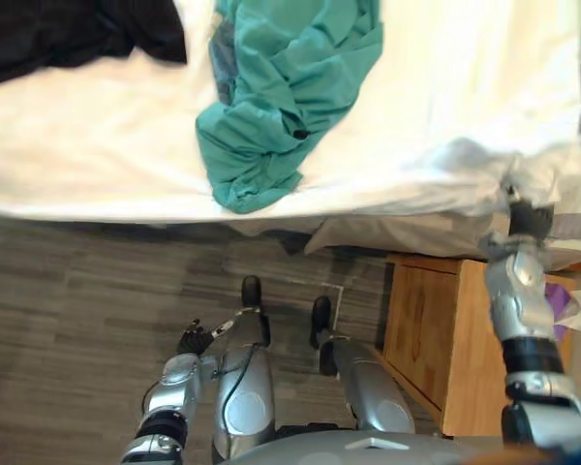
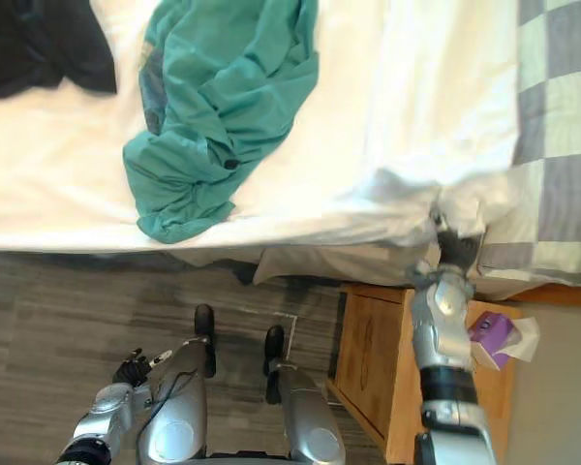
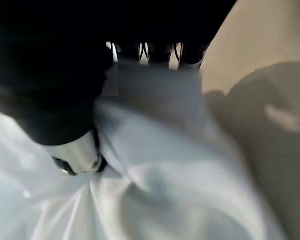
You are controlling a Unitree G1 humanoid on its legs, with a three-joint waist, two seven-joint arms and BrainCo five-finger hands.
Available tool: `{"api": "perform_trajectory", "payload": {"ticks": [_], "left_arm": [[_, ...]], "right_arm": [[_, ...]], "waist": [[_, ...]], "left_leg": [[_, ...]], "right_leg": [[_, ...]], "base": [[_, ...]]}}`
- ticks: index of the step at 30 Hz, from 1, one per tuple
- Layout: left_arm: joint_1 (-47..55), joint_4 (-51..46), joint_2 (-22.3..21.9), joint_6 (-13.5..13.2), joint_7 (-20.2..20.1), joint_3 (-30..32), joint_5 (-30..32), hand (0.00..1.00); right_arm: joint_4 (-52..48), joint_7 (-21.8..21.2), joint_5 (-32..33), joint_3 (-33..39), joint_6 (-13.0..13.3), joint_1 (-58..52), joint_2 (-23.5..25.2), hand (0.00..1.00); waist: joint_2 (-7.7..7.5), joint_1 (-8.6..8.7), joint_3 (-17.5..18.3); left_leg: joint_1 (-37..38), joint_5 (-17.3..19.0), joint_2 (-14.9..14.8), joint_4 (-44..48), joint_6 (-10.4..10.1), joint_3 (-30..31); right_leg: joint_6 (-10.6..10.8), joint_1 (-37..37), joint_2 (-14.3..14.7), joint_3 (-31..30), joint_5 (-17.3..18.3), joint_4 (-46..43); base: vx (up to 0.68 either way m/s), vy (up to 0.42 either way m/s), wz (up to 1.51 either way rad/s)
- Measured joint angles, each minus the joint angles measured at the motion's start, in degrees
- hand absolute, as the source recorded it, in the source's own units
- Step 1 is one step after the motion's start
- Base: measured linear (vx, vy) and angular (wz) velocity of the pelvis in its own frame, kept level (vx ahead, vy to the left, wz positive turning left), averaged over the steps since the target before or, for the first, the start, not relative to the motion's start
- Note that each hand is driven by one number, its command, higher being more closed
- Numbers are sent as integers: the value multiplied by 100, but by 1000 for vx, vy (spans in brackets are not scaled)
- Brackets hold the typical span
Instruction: Tidy the bed and pick cloth on bed and put in laundry
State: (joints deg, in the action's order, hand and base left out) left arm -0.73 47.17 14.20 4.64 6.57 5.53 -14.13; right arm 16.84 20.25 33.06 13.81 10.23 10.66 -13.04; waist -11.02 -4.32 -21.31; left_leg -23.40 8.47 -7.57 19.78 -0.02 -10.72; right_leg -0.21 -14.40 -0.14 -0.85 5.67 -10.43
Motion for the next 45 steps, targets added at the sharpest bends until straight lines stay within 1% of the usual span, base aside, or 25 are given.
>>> {"api": "perform_trajectory", "payload": {"ticks": [2, 4, 6, 10, 11, 13, 16, 18, 20, 21, 23, 25, 26, 27, 28, 29, 32, 34, 36, 39, 41, 42, 43, 44, 45], "left_arm": [[159, 18, -14, 88, -22, -2, -50, 0], [309, 41, -35, 133, -75, -5, -59, 0], [492, 87, -127, 149, -197, -13, -70, 0], [908, 271, -249, 258, -446, -6, -90, 0], [998, 457, -278, 296, -574, -1, -89, 0], [1070, 582, -314, 312, -672, 0, -97, 0], [1168, 716, -432, 348, -786, 25, -100, 0], [1165, 887, -480, 378, -886, 233, -105, 0], [1167, 950, -485, 399, -934, 240, -104, 0], [1159, 1023, -471, 412, -1026, 243, -102, 0], [1162, 1030, -451, 497, -1170, 240, -99, 0], [1174, 1028, -447, 560, -1283, 227, -96, 0], [1186, 1024, -447, 621, -1298, 202, -95, 0], [1223, 1009, -434, 643, -1300, 104, -96, 0], [1250, 1002, -436, 642, -1298, 84, -96, 0], [1319, 988, -420, 641, -1295, -26, -99, 0], [1469, 992, -393, 637, -1257, -294, -109, 0], [1568, 991, -383, 612, -1229, -347, -160, 0], [1619, 1006, -383, 597, -1037, -433, -223, 0], [1628, 999, -388, 570, -854, -452, -220, 0], [1608, 984, -378, 511, -781, -454, -220, 0], [1559, 984, -362, 509, -695, -457, -223, 0], [1537, 981, -351, 509, -649, -461, -222, 0], [1443, 964, -356, 509, -542, -496, -225, 0], [1296, 960, -359, 511, -446, -553, -220, 0]], "right_arm": [[92, -129, 192, 93, 119, -414, 299, 0], [371, -218, 251, 173, 164, -625, 487, 0], [665, -397, 540, 407, 270, -1001, 677, 0], [1242, -1122, 1189, 702, 533, -1744, 804, 0], [1445, -1385, 1405, 797, 592, -2046, 873, 0], [1702, -1552, 1535, 922, 606, -2288, 950, 0], [2433, -1658, 1502, 1326, 601, -2634, 1038, 0], [2961, -1672, 1448, 1735, 602, -2747, 1046, 0], [3082, -1670, 1262, 1859, 611, -2776, 1044, 0], [3110, -1666, 1091, 1885, 652, -2811, 1043, 100], [2969, -1674, 860, 1902, 748, -2814, 1027, 100], [2408, -1894, 828, 1869, 769, -2813, 1007, 100], [1812, -2026, 812, 1729, 764, -2810, 930, 100], [1192, -2167, 729, 1589, 707, -2774, 789, 100], [942, -2274, 685, 1538, 675, -2733, 702, 100], [464, -2539, 625, 1470, 610, -2616, 534, 100], [-254, -3059, 612, 1330, 440, -2340, 361, 100], [-608, -3526, 885, 1146, 332, -2154, 344, 100], [-933, -3821, 1259, 982, 117, -2004, 343, 100], [-1371, -3915, 1780, 714, -59, -1651, 339, 100], [-1571, -3917, 2017, 502, -55, -1412, 330, 100], [-1701, -3870, 2148, 351, -16, -1222, 283, 100], [-1740, -3826, 2194, 305, 6, -1161, 263, 100], [-1801, -3688, 2315, 136, 98, -815, 157, 100], [-1803, -3493, 2468, -9, 209, -453, 20, 100]], "waist": [[7, 122, 244], [29, 178, 383], [110, 207, 637], [309, 418, 1118], [396, 487, 1307], [473, 544, 1432], [690, 673, 1560], [777, 738, 1610], [800, 776, 1622], [814, 798, 1641], [812, 799, 1647], [813, 799, 1654], [816, 801, 1655], [828, 802, 1664], [836, 803, 1674], [846, 803, 1685], [842, 795, 1721], [852, 788, 1753], [855, 782, 1754], [886, 748, 1661], [823, 720, 1558], [818, 714, 1433], [812, 707, 1389], [845, 693, 1186], [935, 653, 954]], "left_leg": [[173, -29, 39, -77, 3, -59], [451, -60, 81, -192, 3, -137], [696, -83, 128, -372, -1, -186], [1338, -214, 251, -934, -13, -425], [1601, -340, 323, -1286, -28, -525], [1915, -495, 384, -1697, -82, -644], [2529, -902, 484, -2584, -122, -774], [2674, -900, 484, -2582, -125, -838], [2751, -894, 486, -2583, -126, -850], [2775, -889, 486, -2583, -127, -858], [2836, -877, 490, -2584, -132, -874], [2860, -860, 506, -2584, -127, -875], [2859, -852, 527, -2584, -116, -872], [2860, -830, 551, -2583, -89, -871], [2862, -829, 563, -2583, -92, -871], [2883, -811, 586, -2583, -88, -872], [2955, -769, 621, -2581, -64, -863], [3004, -789, 647, -2575, -26, -814], [3060, -760, 660, -2543, -25, -756], [3015, -706, 662, -2469, -9, -731], [2688, -441, 648, -1928, 31, -667], [2403, -256, 630, -1529, 51, -581], [2300, -204, 619, -1406, 61, -555], [1864, -25, 570, -947, 86, -442], [1518, 90, 528, -631, 86, -391]], "right_leg": [[30, 155, -49, -22, 7, 93], [72, 338, -90, -88, 18, 103], [91, 530, -126, -151, 8, 191], [141, 864, -222, -317, 26, 272], [168, 963, -260, -372, 34, 338], [176, 1055, -273, -468, 38, 397], [242, 1264, -246, -517, 78, 456], [267, 1384, -248, -559, 93, 475], [276, 1485, -249, -566, 91, 537], [278, 1502, -250, -569, 90, 574], [281, 1592, -260, -566, 89, 615], [283, 1653, -282, -561, 88, 645], [283, 1655, -301, -561, 88, 650], [291, 1657, -323, -561, 91, 652], [302, 1659, -336, -561, 95, 653], [327, 1676, -359, -560, 102, 655], [350, 1718, -398, -532, 124, 655], [330, 1808, -409, -502, 111, 653], [349, 1889, -415, -462, 124, 646], [391, 1807, -441, -461, 197, 437], [371, 1639, -492, -455, 324, 203], [349, 1527, -496, -438, 413, 85], [346, 1472, -497, -430, 429, 45], [349, 1226, -493, -329, 477, -102], [336, 980, -484, -284, 553, -274]], "base": [[22, 7, -6], [54, 12, -13], [48, 13, -12], [30, 7, -25], [-1, 3, -28], [-2, -19, -33], [-37, -17, -20], [-6, -7, -10], [-34, -11, -7], [-66, -6, -6], [-48, -5, -6], [-4, 1, -2], [0, 0, 0], [0, 0, 0], [37, 27, 2], [42, 23, 1], [62, 11, 4], [138, -13, 11], [103, -21, 11], [10, -12, 4], [-45, -28, 9], [-96, -58, 17], [-114, -48, 34], [-150, -35, 42], [-144, -4, 43]]}}
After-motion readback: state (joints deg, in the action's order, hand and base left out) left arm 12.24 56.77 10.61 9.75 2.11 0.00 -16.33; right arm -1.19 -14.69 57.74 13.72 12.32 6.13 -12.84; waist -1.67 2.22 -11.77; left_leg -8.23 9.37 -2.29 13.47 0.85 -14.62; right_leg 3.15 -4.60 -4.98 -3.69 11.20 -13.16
